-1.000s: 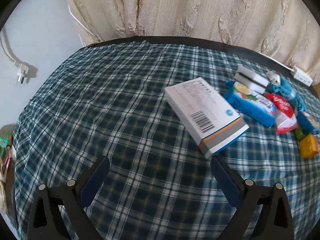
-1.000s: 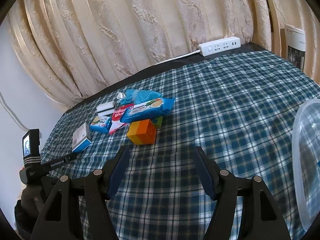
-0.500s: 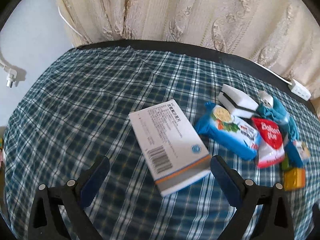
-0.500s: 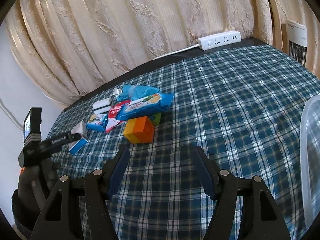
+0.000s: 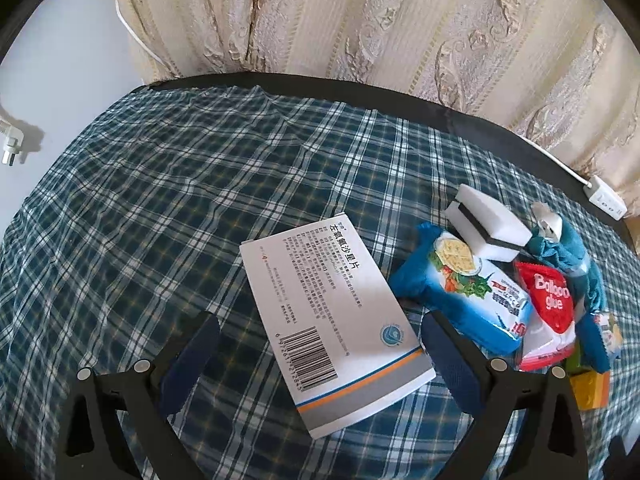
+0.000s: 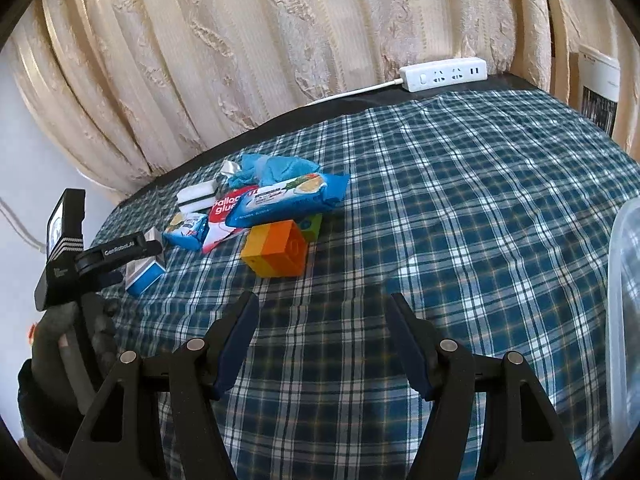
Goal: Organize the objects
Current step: 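Move the left gripper to the white medicine box and grasp it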
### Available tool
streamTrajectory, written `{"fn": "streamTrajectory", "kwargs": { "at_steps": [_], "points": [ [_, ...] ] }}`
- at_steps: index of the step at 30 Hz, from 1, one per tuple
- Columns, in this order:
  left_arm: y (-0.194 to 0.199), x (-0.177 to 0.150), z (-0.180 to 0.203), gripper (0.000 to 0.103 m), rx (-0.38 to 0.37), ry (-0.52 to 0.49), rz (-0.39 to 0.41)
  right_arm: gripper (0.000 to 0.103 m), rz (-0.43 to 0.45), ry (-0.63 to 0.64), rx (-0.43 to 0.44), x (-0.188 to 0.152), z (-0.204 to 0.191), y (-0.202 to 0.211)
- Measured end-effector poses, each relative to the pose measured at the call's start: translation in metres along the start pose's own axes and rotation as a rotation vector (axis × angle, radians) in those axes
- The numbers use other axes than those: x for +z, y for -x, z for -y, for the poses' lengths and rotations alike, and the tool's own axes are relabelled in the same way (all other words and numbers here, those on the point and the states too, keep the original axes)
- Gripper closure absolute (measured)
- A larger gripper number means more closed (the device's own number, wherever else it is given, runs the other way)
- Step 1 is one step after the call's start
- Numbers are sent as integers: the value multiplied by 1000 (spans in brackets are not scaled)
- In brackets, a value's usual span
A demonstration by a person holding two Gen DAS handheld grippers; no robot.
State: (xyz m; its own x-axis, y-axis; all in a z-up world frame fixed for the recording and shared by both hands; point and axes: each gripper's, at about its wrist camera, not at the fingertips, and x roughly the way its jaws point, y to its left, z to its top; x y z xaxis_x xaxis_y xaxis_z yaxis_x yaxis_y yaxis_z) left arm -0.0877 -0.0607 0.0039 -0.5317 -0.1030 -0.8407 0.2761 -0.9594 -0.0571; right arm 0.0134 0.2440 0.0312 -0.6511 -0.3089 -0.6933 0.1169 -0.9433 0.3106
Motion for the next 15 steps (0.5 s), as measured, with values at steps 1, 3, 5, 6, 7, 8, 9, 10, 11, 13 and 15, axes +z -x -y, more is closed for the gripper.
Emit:
{"fn": "streamTrajectory", "kwargs": {
  "at_steps": [1, 3, 5, 6, 7, 8, 9, 10, 11, 13, 15],
  "points": [
    [-2, 0, 0, 0, 0, 0, -5, 36, -3, 9, -3, 1, -2, 0],
    [-5, 0, -2, 0, -7, 9, -13, 36, -15, 32, -11, 3, -9, -3],
    [-5, 1, -6, 0, 1, 14, -9, 36, -31, 49, -13, 5, -16, -7],
    [-5, 2, -7, 0, 3, 17, -7, 36, -36, 56, -13, 6, -18, -8],
    [-5, 3, -9, 0, 4, 20, -5, 36, -42, 64, -15, 7, -22, -11],
    [-5, 3, -10, 1, 6, 18, -2, 36, -47, 75, -17, 8, -25, -13],
    [-6, 3, -11, 1, 9, 12, 0, 36, -50, 82, -19, 8, -28, -15],
    [-6, 3, -11, 1, 10, 8, 3, 36, -53, 90, -19, 9, -30, -17],
    [-6, 3, -11, 2, 9, 5, 5, 36, -57, 98, -19, 9, -33, -20],
    [-5, 3, -11, 11, 16, -14, 12, 36, -66, 109, -23, 10, -37, -25],
    [-3, 3, -9, 19, 16, -39, 21, 36, -71, 118, -29, 11, -39, -29]
  ]
}}
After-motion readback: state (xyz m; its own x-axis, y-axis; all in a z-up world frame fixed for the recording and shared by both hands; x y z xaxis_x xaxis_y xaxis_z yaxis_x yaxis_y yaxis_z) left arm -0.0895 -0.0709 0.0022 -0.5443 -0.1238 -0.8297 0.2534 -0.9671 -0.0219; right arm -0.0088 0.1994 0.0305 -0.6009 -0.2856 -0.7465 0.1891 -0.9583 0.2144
